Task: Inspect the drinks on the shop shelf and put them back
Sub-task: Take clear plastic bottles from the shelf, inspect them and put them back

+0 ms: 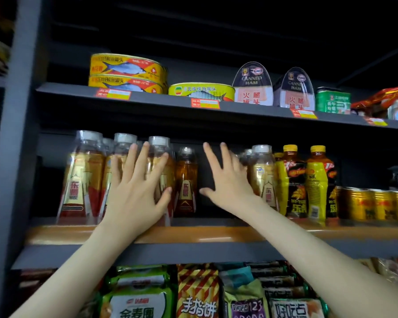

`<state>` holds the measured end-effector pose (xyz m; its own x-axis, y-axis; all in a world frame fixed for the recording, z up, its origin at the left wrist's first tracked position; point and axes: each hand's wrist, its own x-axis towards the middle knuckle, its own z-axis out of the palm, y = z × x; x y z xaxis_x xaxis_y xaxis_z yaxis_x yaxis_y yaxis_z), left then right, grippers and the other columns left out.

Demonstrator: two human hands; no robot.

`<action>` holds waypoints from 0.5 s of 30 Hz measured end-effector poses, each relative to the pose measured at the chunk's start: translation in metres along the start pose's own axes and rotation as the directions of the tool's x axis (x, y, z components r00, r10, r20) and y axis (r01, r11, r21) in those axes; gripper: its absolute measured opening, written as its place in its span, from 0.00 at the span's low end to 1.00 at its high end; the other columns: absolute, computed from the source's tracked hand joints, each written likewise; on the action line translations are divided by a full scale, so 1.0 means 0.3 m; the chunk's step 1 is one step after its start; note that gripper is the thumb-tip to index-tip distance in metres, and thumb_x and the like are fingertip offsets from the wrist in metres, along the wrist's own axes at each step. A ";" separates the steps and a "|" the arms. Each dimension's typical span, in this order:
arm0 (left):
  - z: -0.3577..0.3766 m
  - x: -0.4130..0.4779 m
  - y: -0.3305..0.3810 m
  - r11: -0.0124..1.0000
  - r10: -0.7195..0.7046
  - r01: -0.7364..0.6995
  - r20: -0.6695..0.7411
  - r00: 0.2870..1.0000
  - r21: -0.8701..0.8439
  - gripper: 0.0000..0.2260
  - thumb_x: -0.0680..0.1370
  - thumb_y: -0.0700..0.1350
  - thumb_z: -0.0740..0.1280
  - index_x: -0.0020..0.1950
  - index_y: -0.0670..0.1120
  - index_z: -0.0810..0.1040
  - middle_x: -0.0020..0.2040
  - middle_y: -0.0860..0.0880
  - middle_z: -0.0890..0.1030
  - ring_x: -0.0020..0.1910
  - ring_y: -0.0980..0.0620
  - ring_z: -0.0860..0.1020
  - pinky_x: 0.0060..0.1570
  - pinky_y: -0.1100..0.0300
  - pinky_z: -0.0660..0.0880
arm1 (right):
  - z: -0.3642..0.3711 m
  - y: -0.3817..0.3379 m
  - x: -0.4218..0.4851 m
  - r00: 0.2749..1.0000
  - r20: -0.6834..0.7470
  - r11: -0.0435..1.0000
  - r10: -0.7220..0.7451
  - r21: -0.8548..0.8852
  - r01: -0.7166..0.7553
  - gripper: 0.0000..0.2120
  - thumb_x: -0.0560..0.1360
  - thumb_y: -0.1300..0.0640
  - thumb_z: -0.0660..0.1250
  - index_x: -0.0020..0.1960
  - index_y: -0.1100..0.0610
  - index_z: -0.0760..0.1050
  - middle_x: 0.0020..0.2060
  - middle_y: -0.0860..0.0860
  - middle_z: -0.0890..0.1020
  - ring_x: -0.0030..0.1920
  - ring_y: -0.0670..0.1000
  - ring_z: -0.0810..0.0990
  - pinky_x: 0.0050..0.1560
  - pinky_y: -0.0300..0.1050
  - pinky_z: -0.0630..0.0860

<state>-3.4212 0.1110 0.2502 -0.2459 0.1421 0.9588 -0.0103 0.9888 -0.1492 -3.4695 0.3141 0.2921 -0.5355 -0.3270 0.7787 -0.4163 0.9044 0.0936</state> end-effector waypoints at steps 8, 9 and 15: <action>0.009 -0.015 0.005 0.996 -0.029 0.031 -0.016 0.999 0.085 0.31 0.75 0.60 0.55 0.78 0.52 0.61 0.78 0.40 0.58 0.78 0.39 0.48 0.71 0.38 0.32 | 0.206 -0.110 0.233 0.954 0.292 0.939 0.068 0.303 -0.160 0.52 0.76 0.60 0.69 0.72 0.33 0.29 0.73 0.49 0.26 0.76 0.66 0.37 0.69 0.68 0.58; 0.010 -0.017 0.005 0.996 -0.032 0.033 -0.016 0.999 0.080 0.31 0.75 0.60 0.56 0.78 0.52 0.61 0.78 0.40 0.58 0.78 0.39 0.48 0.71 0.38 0.32 | 0.220 -0.111 0.241 0.952 0.302 0.935 0.051 0.320 -0.152 0.52 0.76 0.61 0.68 0.73 0.33 0.30 0.73 0.49 0.25 0.76 0.66 0.39 0.70 0.67 0.59; 0.018 -0.019 0.002 0.996 -0.029 0.030 -0.009 1.000 0.086 0.32 0.75 0.60 0.55 0.79 0.52 0.59 0.79 0.40 0.56 0.78 0.40 0.46 0.71 0.39 0.31 | 0.230 -0.079 0.254 0.939 0.344 0.906 -0.026 0.404 -0.122 0.52 0.75 0.63 0.69 0.74 0.34 0.33 0.72 0.52 0.23 0.68 0.62 0.70 0.54 0.49 0.79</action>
<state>-3.4252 0.1105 0.2435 -0.2363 0.1136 0.9650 -0.1015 0.9848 -0.1407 -3.5512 0.2489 0.3065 -0.7441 -0.4251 0.5154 -0.6088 0.7491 -0.2612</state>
